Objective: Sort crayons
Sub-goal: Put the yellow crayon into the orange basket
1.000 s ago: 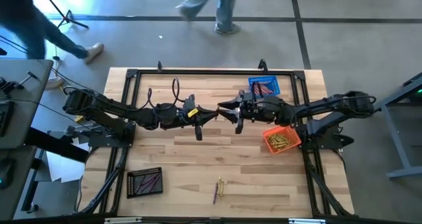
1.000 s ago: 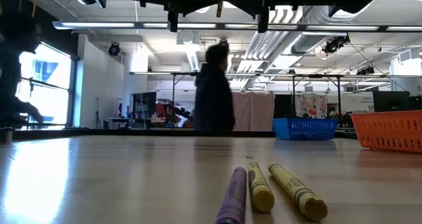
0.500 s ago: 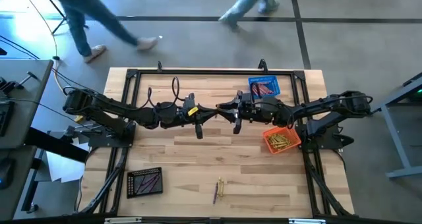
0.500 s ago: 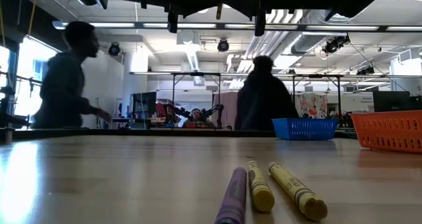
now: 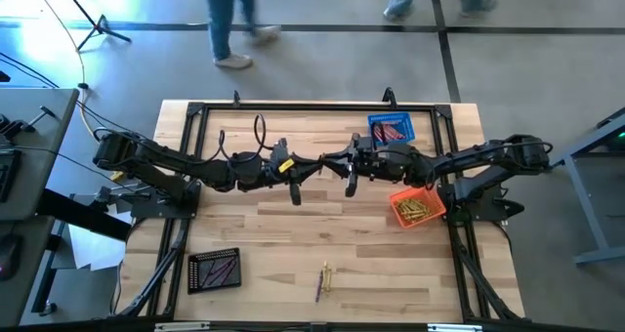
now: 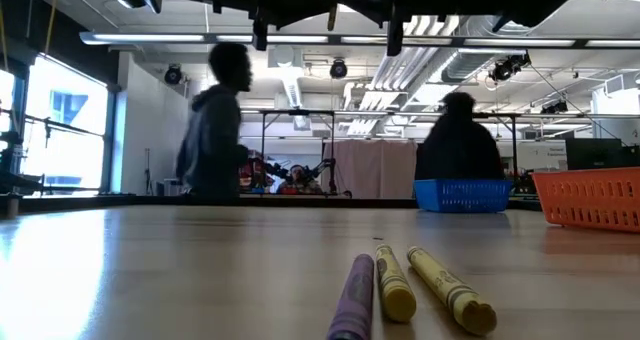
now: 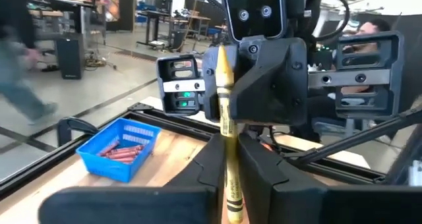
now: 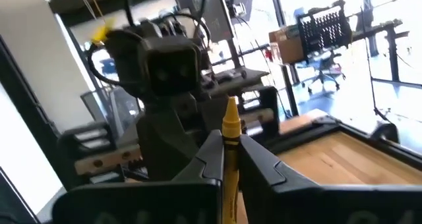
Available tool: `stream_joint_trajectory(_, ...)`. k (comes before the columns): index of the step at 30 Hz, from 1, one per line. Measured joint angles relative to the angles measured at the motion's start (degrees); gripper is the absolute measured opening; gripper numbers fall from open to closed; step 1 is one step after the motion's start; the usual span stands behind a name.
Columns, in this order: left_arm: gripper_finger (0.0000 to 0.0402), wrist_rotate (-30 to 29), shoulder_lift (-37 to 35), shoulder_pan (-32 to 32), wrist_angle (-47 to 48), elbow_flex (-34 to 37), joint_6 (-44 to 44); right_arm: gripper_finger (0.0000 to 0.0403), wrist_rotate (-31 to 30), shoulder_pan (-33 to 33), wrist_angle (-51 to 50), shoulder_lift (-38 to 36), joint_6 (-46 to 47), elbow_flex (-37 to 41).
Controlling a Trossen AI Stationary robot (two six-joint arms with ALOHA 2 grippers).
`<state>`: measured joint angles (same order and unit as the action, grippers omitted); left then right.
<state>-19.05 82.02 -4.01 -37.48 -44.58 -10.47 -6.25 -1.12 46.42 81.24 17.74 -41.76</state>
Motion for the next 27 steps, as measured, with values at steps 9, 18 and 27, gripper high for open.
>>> stream_joint_trajectory(9,0.0090,-4.82,0.00,-0.20,0.22,-0.02,3.09,0.0009,0.21,-3.95,-19.54,-9.53,0.23,0.02)
stream_joint_trajectory(18,0.0105,-4.80,-0.02,-0.20,5.90,-0.02,0.66,0.0009,1.31,-5.63,-71.52,-31.00,17.44,0.00)
stream_joint_trajectory(27,0.0099,-9.81,-0.02,0.12,8.12,-0.02,0.10,0.0009,2.64,3.77,-107.86,-37.34,36.01,2.57)
